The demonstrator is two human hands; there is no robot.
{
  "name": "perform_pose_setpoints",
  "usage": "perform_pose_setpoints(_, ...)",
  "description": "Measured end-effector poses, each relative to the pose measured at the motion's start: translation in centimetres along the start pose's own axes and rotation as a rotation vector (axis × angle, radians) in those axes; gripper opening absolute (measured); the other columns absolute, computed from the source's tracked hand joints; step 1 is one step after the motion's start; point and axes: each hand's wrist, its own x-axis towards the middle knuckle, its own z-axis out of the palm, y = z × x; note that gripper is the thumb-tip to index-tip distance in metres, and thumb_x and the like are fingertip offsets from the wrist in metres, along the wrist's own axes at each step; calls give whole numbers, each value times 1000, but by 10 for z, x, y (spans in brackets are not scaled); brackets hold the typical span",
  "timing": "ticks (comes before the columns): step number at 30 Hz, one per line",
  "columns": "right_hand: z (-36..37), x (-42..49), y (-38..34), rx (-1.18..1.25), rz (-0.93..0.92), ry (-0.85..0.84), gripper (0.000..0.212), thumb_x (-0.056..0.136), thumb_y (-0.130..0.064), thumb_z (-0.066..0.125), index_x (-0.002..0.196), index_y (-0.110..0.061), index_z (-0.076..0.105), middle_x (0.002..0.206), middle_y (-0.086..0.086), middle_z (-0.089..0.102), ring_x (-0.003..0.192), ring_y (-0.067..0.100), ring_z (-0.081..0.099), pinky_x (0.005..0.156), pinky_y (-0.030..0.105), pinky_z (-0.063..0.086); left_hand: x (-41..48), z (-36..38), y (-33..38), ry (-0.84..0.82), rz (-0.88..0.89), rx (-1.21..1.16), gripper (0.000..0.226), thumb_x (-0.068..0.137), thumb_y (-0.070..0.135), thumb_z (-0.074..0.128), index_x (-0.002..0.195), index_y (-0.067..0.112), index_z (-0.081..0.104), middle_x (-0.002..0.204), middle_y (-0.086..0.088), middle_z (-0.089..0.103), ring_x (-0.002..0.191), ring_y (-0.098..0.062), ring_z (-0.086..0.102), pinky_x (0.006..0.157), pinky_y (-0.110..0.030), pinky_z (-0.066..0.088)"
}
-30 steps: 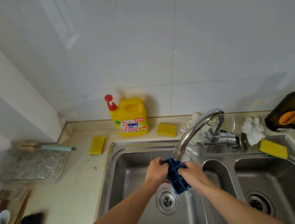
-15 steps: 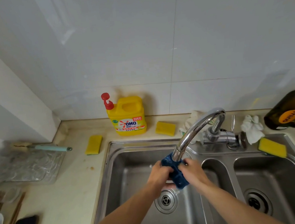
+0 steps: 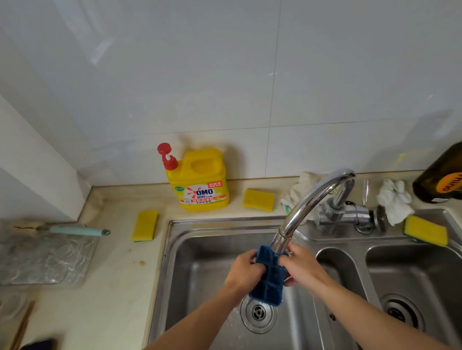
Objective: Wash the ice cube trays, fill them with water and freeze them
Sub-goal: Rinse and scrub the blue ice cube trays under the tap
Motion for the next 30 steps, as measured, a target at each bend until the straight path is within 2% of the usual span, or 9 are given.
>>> perform_pose_setpoints(3, 3, -1, -1, -42, -24, -12, 20, 94, -6, 54, 102, -20, 66, 90, 10, 75, 78, 25, 75, 63, 37, 64, -4, -1, 2, -56, 14, 22, 29, 89, 3, 51, 106, 20, 67, 97, -5, 73, 87, -15, 68, 74, -25, 52)
perform_pose_setpoints(7, 6, 1, -2, -109, -45, 34, 19, 90, -3, 55, 89, -17, 67, 80, 11, 72, 64, 22, 71, 50, 30, 57, -5, -3, 0, -108, -30, -27, 35, 88, -1, 50, 115, 15, 66, 104, -8, 72, 95, -19, 68, 79, -27, 52)
perform_pose_setpoints(11, 6, 1, -3, -161, -55, 44, 14, 91, -6, 56, 87, -14, 66, 76, 11, 69, 58, 20, 67, 47, 28, 54, -4, -3, 1, -105, -160, -180, 28, 99, 16, 48, 121, 11, 65, 111, -12, 71, 99, -22, 64, 86, -35, 48)
perform_pose_setpoints(14, 12, -3, -6, -217, -54, 21, 14, 91, -9, 55, 82, -15, 63, 70, 6, 67, 49, 13, 62, 42, 21, 46, -1, 0, 5, -62, -245, -180, 21, 97, 16, 50, 108, 9, 67, 109, -14, 73, 105, -28, 68, 94, -41, 53)
perform_pose_setpoints(16, 16, -6, -7, -269, -55, 9, 14, 92, -11, 54, 82, -13, 63, 70, 4, 66, 48, 11, 61, 40, 18, 43, 3, 2, 8, -41, -271, -173, 19, 92, 8, 50, 100, 6, 67, 102, -17, 74, 96, -30, 72, 89, -42, 58)
perform_pose_setpoints(18, 17, -8, -6, -262, -55, 4, 13, 95, -11, 51, 91, -11, 64, 78, 6, 68, 57, 15, 65, 41, 17, 44, 4, 3, 11, -41, -257, -188, 18, 88, 6, 52, 94, 3, 68, 91, -16, 73, 83, -29, 71, 80, -44, 59)
perform_pose_setpoints(20, 14, -11, -7, -189, -51, -6, 11, 99, -11, 51, 102, -13, 62, 89, 8, 70, 65, 19, 69, 45, 19, 49, 7, 2, 13, 17, -204, -148, 18, 86, 5, 54, 90, -1, 70, 87, -17, 70, 79, -29, 66, 85, -49, 58)
perform_pose_setpoints(25, 8, -18, -8, -68, -83, -109, 24, 101, -29, 60, 122, -20, 52, 100, 10, 71, 73, 21, 74, 58, 24, 58, 15, -2, 14, 339, -186, -218, 21, 90, 8, 51, 100, 4, 69, 97, -21, 72, 95, -38, 69, 85, -48, 59)
perform_pose_setpoints(30, 6, -16, -5, -18, -53, -92, 29, 99, -9, 56, 126, -16, 52, 106, 12, 69, 78, 23, 74, 64, 32, 62, 22, 6, 20, 290, -174, -331, 16, 96, 11, 52, 101, 11, 67, 99, -15, 72, 97, -33, 70, 90, -50, 58)
